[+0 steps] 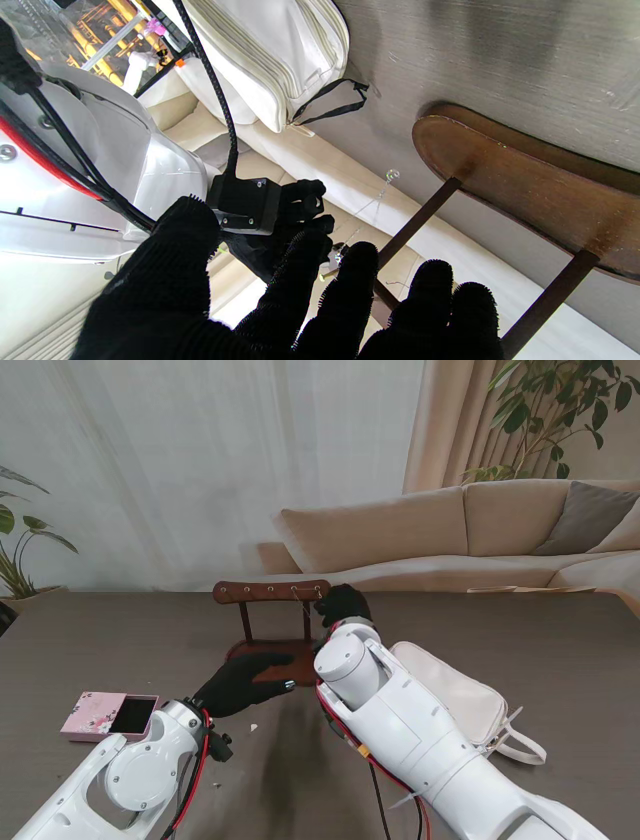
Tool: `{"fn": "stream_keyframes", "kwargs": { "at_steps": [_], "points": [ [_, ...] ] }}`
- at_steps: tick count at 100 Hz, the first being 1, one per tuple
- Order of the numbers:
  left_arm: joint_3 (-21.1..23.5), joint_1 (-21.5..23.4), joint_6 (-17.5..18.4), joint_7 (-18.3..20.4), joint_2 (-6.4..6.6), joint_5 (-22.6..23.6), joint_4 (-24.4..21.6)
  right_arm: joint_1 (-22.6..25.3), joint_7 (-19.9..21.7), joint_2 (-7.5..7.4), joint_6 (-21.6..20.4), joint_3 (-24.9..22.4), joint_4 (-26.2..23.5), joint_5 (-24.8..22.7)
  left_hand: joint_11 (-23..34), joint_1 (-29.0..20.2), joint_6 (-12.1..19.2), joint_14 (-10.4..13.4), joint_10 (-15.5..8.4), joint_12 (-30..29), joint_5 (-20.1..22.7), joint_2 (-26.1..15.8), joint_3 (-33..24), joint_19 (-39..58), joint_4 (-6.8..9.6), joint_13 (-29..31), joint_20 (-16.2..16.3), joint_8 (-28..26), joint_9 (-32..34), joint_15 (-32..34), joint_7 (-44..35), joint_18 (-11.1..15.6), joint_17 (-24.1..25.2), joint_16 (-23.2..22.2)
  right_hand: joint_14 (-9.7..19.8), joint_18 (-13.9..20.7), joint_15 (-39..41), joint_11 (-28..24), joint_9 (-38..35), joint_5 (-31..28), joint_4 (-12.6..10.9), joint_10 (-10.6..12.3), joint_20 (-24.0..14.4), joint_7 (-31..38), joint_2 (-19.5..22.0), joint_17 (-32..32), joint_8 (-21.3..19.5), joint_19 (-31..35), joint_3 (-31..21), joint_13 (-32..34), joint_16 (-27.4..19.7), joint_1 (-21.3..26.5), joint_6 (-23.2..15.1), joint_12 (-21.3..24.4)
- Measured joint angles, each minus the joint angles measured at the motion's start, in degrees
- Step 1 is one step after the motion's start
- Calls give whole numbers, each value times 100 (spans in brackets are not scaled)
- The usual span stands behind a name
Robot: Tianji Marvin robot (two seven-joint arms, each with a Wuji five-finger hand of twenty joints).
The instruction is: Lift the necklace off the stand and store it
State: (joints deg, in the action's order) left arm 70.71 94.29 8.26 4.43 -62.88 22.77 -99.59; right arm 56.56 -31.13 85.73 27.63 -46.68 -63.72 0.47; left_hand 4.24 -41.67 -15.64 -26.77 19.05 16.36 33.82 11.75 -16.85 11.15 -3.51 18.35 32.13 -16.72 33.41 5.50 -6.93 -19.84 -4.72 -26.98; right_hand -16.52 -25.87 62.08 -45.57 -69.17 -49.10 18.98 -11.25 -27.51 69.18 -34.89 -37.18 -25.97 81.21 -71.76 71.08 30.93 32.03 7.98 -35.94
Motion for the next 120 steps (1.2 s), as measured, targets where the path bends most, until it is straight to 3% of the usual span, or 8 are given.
{"fn": "stream_keyframes", "kwargs": {
  "at_steps": [120],
  "points": [
    [11,13,54,14,7,1,-16,-175,51,-119,256,-38,-530,-390,0,-57,-1,0,2,0,65,0,82,0,0,5,0,-12,1,40,-19,-1,-3,-4,-10,-3,94,-2,14,5,0,-12,1,0,2,0,-2,1,7,0,0,132,24,-3]
  ]
}}
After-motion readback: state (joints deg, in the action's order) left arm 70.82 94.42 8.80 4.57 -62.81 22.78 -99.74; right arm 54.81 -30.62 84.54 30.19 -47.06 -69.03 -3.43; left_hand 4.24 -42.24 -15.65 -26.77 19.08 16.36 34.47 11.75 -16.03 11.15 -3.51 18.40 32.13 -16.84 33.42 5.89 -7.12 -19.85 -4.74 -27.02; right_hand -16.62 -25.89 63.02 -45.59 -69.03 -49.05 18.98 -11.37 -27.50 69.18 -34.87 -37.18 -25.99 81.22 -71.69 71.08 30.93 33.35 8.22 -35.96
